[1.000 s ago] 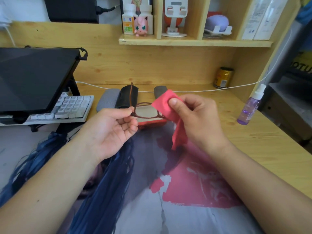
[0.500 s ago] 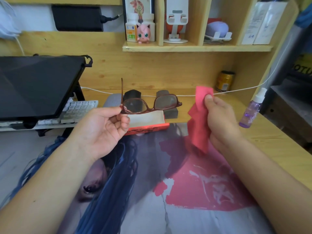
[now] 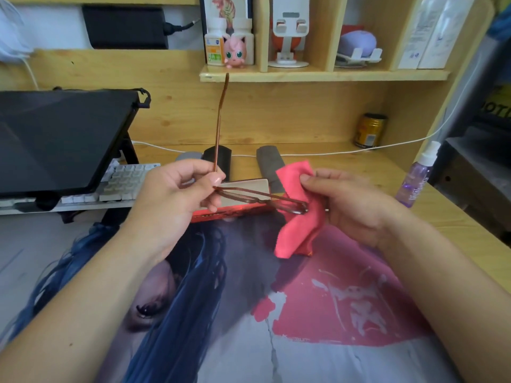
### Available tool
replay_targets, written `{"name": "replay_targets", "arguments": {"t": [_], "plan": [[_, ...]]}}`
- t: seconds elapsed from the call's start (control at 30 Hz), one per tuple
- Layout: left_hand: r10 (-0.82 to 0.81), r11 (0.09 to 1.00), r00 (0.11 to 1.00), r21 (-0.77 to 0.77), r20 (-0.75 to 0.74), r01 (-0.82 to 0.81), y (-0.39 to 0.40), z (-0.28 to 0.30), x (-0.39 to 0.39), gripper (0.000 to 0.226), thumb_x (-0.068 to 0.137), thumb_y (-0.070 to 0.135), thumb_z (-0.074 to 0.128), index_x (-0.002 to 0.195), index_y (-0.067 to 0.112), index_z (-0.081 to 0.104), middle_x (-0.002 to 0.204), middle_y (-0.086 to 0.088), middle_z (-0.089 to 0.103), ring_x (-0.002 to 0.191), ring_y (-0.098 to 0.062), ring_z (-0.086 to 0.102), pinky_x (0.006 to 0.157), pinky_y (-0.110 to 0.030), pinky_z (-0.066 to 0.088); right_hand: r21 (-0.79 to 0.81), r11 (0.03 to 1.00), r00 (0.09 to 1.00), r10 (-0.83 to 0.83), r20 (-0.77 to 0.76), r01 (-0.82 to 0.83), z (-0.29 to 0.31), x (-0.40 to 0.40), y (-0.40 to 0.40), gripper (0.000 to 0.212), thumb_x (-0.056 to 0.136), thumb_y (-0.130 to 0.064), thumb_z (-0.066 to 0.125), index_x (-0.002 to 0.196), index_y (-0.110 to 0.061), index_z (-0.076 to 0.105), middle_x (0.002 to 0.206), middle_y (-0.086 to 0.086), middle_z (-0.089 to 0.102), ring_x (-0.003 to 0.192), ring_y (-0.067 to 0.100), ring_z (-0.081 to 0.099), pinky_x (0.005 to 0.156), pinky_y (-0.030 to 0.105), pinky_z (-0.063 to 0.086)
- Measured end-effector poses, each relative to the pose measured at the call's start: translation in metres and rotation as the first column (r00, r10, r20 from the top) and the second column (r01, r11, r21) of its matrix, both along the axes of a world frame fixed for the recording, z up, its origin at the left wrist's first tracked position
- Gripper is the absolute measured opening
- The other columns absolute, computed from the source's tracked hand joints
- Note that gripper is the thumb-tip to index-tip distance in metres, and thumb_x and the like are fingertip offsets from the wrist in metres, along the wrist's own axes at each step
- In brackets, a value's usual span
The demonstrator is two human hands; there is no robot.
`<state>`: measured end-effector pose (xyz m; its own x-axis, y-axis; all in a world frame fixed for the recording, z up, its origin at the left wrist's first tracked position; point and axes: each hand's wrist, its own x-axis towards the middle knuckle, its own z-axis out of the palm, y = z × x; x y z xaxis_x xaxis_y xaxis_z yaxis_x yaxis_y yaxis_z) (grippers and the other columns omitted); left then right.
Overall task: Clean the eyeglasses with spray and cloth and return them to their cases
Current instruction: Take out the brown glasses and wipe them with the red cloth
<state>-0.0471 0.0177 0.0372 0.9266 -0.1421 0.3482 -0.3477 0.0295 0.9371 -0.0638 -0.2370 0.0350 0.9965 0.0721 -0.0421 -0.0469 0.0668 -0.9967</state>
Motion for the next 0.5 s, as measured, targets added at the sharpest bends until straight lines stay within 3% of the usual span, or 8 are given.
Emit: {"name": "replay_targets", "arguments": {"t": [0.07,0.23,0.37,0.5], "plan": [[0.094,0.987,0.979,0.108,0.183,-0.115,-0.001,-0.002,0.000,0.024,0.092,0.002,0.067,0.085,0.024,0.075,0.078,0.001,0.070,0.065,-0.015,0.063,0.071,-0.026,0.053,-0.004,1.000,1.000,0.001,0.009,0.000,0.000,0.001,-0.002,0.012,0.090,-0.019,0.063,0.092,-0.011,0.071,0.082,0.008,0.069,0.075,0.019,0.059,0.072,0.035,0.048],[0.098,0.980,0.898,0.116,0.430,-0.163,-0.006,-0.002,-0.008,0.030,0.092,-0.003,0.065,0.092,0.027,0.071,0.089,0.012,0.067,0.074,-0.007,0.064,0.072,-0.015,0.049,-0.064,0.998,0.999,0.025,0.048,-0.022,0.001,-0.002,-0.004,0.014,0.096,-0.017,0.060,0.090,-0.010,0.071,0.080,0.009,0.070,0.076,0.019,0.061,0.071,0.034,0.050],[0.130,0.962,0.829,0.132,0.544,-0.237,-0.005,-0.004,-0.007,0.027,0.093,0.005,0.065,0.095,0.032,0.068,0.091,0.017,0.066,0.084,-0.007,0.065,0.077,-0.017,0.048,-0.329,0.939,0.960,0.182,0.215,-0.104,0.009,-0.014,0.000,0.020,0.096,-0.014,0.063,0.081,-0.007,0.075,0.073,0.004,0.073,0.061,0.013,0.065,0.058,0.021,0.051],[0.153,0.953,0.806,0.132,0.571,-0.274,-0.003,-0.005,-0.005,0.029,0.093,0.005,0.064,0.096,0.034,0.067,0.092,0.016,0.066,0.088,-0.011,0.065,0.080,-0.023,0.050,-0.548,0.836,0.886,0.263,0.382,-0.011,0.011,-0.018,0.006,0.017,0.093,-0.016,0.070,0.082,-0.005,0.078,0.087,0.013,0.069,0.068,0.027,0.071,0.064,0.037,0.059]]}}
